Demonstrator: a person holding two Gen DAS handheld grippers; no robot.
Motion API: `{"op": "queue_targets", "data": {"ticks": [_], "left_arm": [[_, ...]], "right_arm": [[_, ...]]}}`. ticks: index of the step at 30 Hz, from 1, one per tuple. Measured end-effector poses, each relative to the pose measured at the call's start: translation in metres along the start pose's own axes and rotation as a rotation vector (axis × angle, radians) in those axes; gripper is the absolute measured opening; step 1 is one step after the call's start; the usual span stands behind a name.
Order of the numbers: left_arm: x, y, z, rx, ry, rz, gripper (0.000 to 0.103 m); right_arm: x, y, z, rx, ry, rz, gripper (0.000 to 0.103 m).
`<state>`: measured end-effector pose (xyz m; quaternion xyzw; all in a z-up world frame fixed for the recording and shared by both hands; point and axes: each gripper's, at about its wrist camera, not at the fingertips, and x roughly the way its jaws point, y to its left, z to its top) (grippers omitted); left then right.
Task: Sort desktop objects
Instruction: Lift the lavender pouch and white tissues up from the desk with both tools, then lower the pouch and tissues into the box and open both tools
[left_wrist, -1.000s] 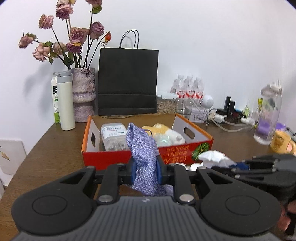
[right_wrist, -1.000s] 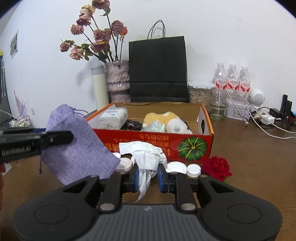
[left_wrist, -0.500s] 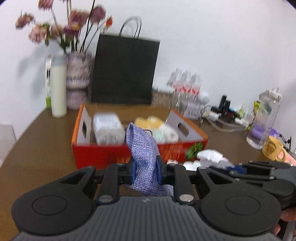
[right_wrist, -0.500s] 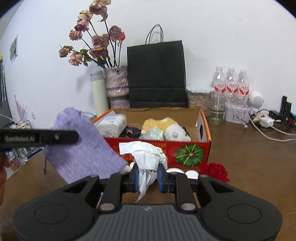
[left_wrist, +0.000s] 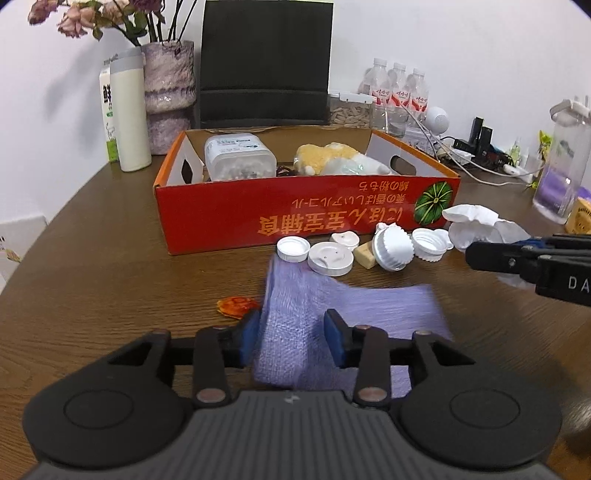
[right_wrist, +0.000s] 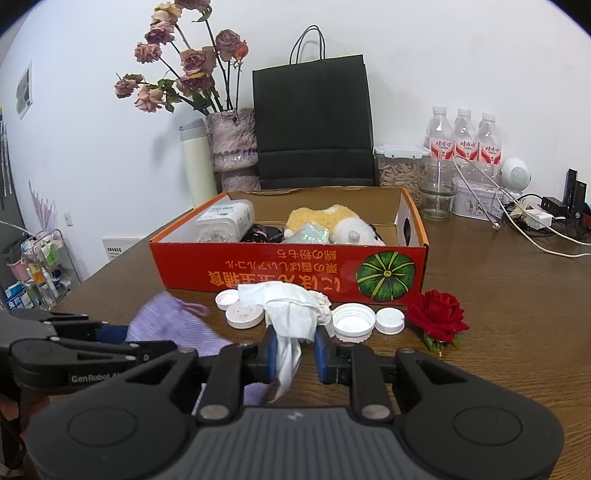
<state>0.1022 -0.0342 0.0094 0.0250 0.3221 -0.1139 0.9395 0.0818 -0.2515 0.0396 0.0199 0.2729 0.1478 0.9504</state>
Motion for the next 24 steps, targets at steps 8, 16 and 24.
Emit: {"op": "queue_targets", "data": {"ticks": [8,16,24], "left_arm": [[0.008,-0.005,-0.002,0.017,0.019,0.008,0.043],[0.019,-0.011,-0.005,0.031,0.013,0.023,0.06],[0.008,-0.031,-0.011,0.088,-0.046,0.021,0.021]], "right_arm": [[0.003,0.0,-0.001,-0.003,0.01,-0.002,0.019],[0.005,-0.005,-0.006,0.008,0.022,-0.011,0.021],[0.003,-0.006,-0.007,0.011,0.018,-0.006,0.021]]}}
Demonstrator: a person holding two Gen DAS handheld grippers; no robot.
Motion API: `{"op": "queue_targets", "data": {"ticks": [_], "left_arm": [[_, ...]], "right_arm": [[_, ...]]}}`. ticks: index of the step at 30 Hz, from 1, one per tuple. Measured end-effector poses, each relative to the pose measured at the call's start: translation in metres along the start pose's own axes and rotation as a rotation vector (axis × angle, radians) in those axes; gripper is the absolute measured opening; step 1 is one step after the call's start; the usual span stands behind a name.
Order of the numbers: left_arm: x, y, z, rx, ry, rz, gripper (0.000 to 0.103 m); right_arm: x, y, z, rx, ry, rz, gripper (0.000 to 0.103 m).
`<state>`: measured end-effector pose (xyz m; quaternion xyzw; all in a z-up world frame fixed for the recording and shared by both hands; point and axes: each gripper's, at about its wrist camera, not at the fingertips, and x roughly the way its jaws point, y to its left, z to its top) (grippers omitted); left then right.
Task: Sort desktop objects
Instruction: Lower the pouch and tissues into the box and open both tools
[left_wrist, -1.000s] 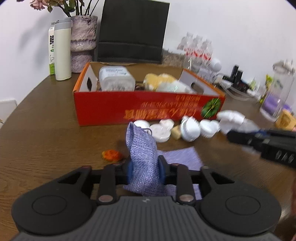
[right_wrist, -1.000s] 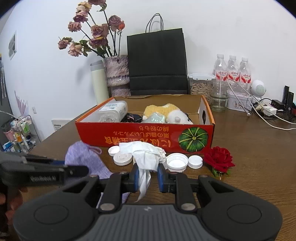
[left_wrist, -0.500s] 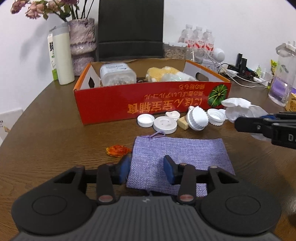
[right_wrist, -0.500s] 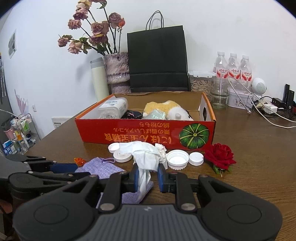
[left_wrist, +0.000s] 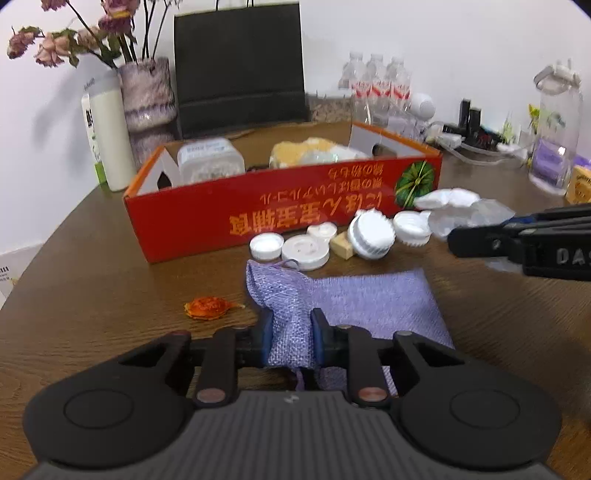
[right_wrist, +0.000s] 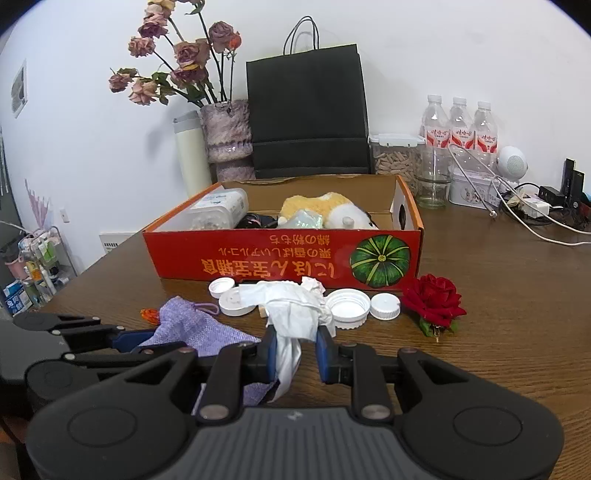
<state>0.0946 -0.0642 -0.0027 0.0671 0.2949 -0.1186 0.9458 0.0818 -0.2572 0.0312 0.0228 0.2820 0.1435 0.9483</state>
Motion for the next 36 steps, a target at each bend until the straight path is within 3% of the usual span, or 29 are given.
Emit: {"op": "queue_targets", "data": {"ticks": [10,16,23,36], "left_arm": [[-0.053,0.011,0.043,-0.05,-0.208,-0.046,0.021],[-0.062,0.018,0.078,-0.102,-0.288,-0.064,0.021],[-0.038,0.028,0.114,-0.164,-0.335,-0.067,0.022],[0.053,0.044,0.143,-0.241,-0.284,-0.028,0.022]], "right_arm": [[-0.011,-0.001,0.021,0.001,-0.077,0.007,0.021],[-0.011,-0.001,0.05,-0.01,-0.143,0.009,0.021],[0.008,-0.006,0.085,-0.01,-0.19,0.003,0.021],[0.089,-0.035,0.12,0.03,-0.16,-0.037,0.021]]}}
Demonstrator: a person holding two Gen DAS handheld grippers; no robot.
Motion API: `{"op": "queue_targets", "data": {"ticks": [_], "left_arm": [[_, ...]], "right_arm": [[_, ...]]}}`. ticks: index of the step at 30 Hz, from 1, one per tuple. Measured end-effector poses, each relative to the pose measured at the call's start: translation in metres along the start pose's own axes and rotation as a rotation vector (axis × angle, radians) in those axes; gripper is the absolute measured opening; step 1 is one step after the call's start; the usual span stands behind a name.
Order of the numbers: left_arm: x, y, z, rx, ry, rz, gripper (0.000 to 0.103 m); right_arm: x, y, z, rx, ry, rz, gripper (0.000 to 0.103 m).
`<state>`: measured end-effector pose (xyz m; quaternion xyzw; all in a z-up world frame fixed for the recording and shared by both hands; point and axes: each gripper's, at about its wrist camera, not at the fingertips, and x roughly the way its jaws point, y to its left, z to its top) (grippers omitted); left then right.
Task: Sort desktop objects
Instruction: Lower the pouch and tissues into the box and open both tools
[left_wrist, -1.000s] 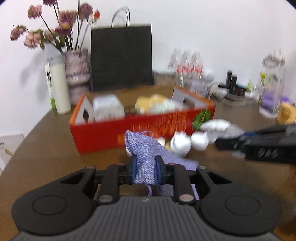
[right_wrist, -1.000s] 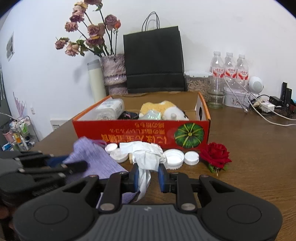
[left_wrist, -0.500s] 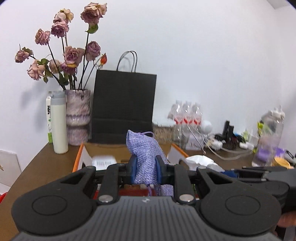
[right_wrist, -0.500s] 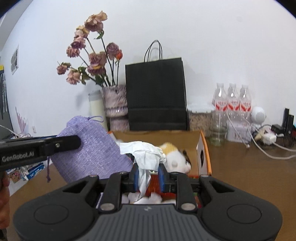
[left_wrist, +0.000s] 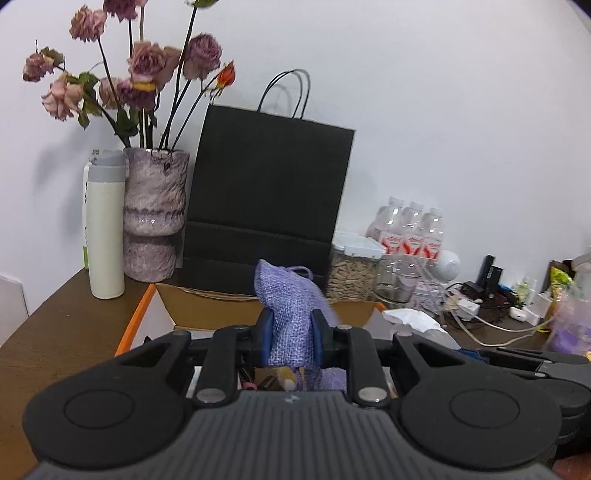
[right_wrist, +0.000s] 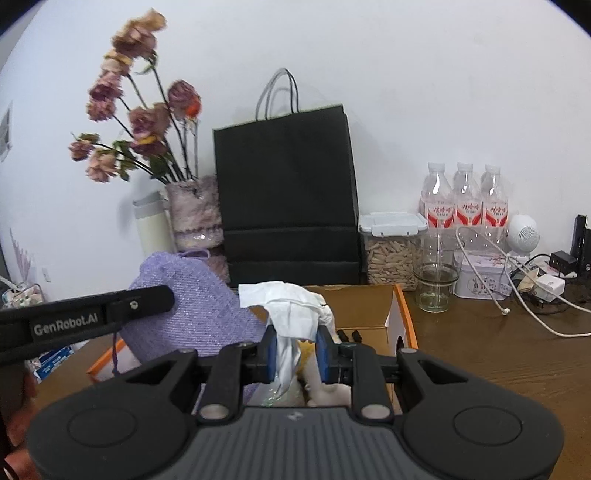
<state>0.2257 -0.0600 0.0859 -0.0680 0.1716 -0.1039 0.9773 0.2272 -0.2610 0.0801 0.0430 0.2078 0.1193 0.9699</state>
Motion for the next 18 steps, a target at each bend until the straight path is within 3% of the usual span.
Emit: {"op": "queue_targets", "data": {"ticks": [5,14,18], "left_arm": [[0.03,0.006,-0.004,-0.005,0.02,0.027,0.022],[0.062,0.01,-0.017,0.083,0.09,0.077,0.023],[0.068,0.01,-0.021,0.107,0.104,0.088,0.029]], "right_arm": [[0.03,-0.007,0.0,-0.013,0.029,-0.019,0.021],[0.072,-0.011,-0.011,-0.055,0.107,-0.023,0.021],[0.08,-0.01,-0.016,-0.07,0.129,-0.029,0.021]]}}
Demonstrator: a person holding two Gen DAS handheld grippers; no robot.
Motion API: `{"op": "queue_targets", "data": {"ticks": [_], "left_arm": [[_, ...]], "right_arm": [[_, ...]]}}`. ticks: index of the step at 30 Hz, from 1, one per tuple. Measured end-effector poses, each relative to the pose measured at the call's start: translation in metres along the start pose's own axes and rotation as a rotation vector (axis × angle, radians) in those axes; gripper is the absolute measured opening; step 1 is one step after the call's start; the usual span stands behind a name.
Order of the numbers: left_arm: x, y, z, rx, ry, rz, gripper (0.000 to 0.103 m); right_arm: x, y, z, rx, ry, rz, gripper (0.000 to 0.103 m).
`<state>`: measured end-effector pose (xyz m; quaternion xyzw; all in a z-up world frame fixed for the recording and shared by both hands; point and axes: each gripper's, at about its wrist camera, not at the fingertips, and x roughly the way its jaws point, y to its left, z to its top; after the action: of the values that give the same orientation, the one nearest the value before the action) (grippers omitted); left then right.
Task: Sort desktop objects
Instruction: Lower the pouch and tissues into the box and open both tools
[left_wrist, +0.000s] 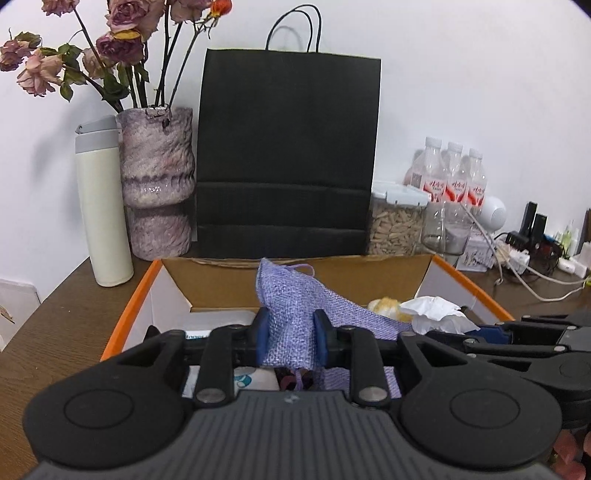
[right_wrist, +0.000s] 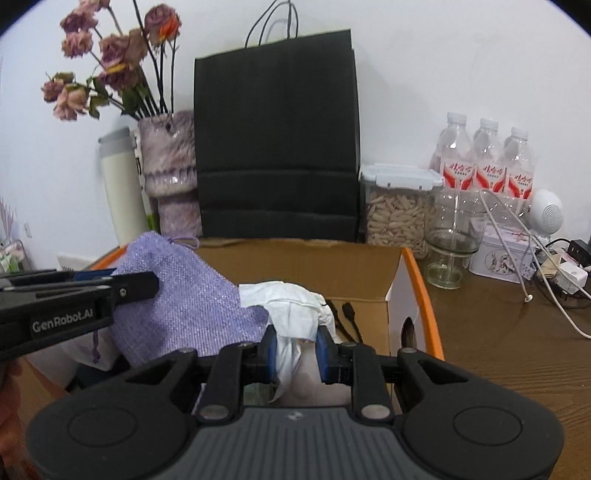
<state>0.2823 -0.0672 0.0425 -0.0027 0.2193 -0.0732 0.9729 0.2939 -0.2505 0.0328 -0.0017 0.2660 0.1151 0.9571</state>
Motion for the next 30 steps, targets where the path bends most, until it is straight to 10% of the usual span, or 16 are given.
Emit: {"op": "queue_targets", "data": {"ticks": [9,30], "left_arm": [[-0.011,-0.003,0.002,0.017,-0.068,0.064,0.103],[-0.041,-0.003,0.011,-0.028,-0.114,0.072,0.103]], "right_arm": [[-0.01,-0.002,0.003,0.002,-0.022,-0.018,0.097],[-0.042,0.011,0.006,-0.028,-0.051,-0.023,0.103]]}}
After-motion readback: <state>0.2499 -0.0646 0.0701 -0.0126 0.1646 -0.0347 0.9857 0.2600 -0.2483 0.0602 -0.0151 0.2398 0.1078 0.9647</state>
